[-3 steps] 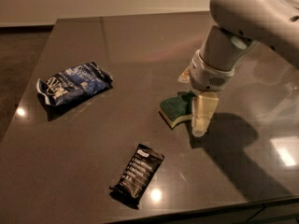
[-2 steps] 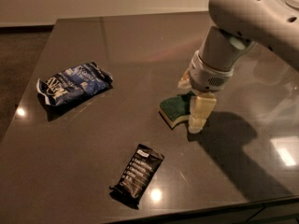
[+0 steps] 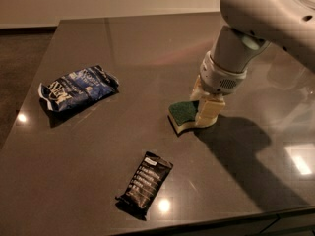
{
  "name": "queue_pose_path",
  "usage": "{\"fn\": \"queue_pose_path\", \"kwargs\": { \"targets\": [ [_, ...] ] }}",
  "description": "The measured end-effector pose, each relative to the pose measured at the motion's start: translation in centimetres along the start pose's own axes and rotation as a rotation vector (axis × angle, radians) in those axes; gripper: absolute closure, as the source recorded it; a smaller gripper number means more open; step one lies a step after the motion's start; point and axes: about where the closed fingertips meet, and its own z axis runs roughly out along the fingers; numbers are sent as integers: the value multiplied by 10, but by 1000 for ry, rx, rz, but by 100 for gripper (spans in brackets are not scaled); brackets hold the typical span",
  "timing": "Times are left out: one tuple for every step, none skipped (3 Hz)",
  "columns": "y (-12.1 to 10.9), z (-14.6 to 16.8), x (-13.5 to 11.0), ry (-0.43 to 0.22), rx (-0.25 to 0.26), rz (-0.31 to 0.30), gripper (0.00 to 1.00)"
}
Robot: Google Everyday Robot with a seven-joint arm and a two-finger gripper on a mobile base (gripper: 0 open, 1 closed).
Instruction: Move sponge near blue chip bag
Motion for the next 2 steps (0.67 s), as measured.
{"fn": "queue_pose_path", "kwargs": {
  "targets": [
    [-6, -15, -11, 13, 26, 4, 88],
    [-16, -27, -36, 6, 36, -5, 100]
  ]
}}
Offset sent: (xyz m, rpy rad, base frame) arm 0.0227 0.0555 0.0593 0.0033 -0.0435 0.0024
